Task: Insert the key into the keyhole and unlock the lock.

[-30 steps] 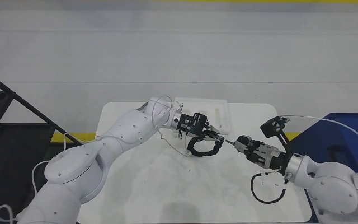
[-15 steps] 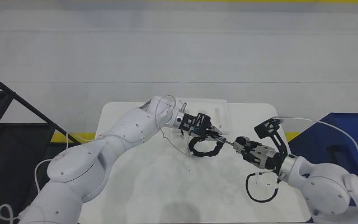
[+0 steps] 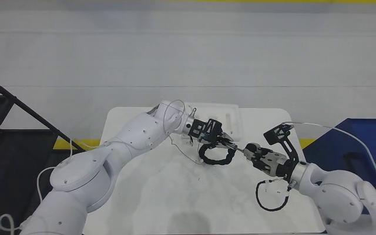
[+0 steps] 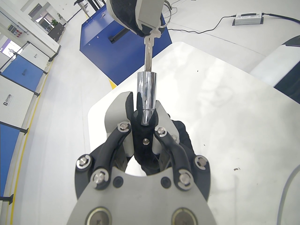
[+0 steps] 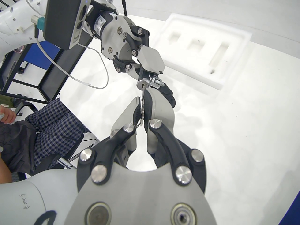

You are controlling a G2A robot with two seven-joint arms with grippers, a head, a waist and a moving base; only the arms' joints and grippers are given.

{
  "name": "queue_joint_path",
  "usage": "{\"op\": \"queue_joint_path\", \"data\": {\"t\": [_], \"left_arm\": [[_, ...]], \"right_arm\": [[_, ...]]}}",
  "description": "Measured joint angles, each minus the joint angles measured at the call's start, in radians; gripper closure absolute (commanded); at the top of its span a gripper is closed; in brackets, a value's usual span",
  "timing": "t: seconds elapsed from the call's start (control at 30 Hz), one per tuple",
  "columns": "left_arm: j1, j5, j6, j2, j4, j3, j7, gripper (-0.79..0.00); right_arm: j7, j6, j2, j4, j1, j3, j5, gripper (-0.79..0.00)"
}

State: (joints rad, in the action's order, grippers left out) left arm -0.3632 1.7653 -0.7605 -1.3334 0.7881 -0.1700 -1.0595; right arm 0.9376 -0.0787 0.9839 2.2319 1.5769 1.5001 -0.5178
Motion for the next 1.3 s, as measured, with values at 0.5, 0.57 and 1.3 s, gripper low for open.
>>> {"op": "queue_joint_path", "data": {"t": [0.5, 0.57, 1.3], "left_arm": [[0.000, -0.013, -0.007, -0.006, -0.009, 0.000, 0.007, 0.000], [-0.001, -0.021, -0.007, -0.006, -0.010, 0.000, 0.007, 0.000], [-0.027, -0.317, -0.157, 0.002, -0.015, 0.000, 0.157, 0.000]], "right_arm": [[-0.017, 0.010, -0.003, 0.000, -0.007, -0.013, -0.023, 0.000], [-0.023, 0.011, -0.003, 0.000, -0.007, -0.014, -0.025, 0.000], [-0.159, 0.016, 0.000, 0.019, 0.047, 0.015, -0.032, 0.000]]}}
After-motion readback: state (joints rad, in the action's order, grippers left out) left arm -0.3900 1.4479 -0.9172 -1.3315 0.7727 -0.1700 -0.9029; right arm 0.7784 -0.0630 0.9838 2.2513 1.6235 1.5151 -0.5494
